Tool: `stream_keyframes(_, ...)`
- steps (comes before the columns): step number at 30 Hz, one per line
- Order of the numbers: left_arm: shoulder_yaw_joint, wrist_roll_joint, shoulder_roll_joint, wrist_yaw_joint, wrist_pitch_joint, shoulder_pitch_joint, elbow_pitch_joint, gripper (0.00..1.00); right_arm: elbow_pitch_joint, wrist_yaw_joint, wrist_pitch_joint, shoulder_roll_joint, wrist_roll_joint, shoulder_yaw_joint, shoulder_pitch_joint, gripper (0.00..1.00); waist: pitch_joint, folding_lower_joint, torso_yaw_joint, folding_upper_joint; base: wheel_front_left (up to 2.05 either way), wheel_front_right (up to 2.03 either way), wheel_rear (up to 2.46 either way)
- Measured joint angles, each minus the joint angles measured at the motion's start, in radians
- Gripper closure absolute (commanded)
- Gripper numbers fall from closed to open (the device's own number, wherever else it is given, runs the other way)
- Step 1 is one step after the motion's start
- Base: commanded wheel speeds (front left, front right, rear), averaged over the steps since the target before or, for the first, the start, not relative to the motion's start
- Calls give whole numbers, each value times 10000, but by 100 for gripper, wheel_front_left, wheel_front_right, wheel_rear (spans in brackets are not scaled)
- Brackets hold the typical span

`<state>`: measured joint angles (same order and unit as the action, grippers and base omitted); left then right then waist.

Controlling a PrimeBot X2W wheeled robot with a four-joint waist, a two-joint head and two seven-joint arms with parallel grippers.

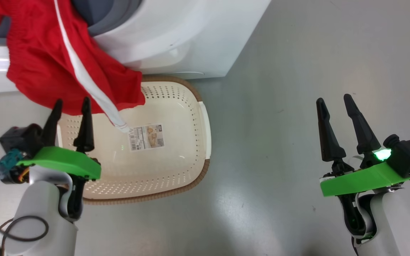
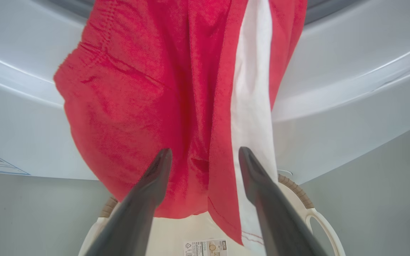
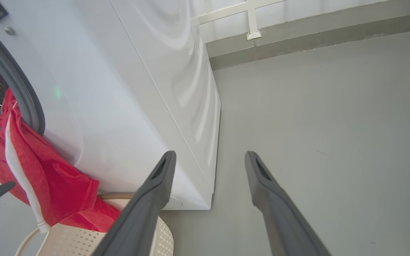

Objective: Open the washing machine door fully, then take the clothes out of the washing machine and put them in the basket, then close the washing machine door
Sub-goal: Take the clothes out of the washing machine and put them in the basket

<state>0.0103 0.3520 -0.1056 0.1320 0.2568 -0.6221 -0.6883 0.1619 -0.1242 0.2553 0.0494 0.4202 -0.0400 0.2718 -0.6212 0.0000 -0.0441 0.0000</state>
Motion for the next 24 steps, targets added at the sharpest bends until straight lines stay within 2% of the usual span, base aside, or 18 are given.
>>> stream_keyframes(16,-1030,-796,261,0,2,2287,4075,0,104,0,0,15,-167,228,-263,0,520,0,431,0,0,0,0)
stream_keyframes(24,-1367,-796,483,0,0,3404,5287,0,90,0,0,15,-167,236,-269,0,499,0,451,0,0,0,0)
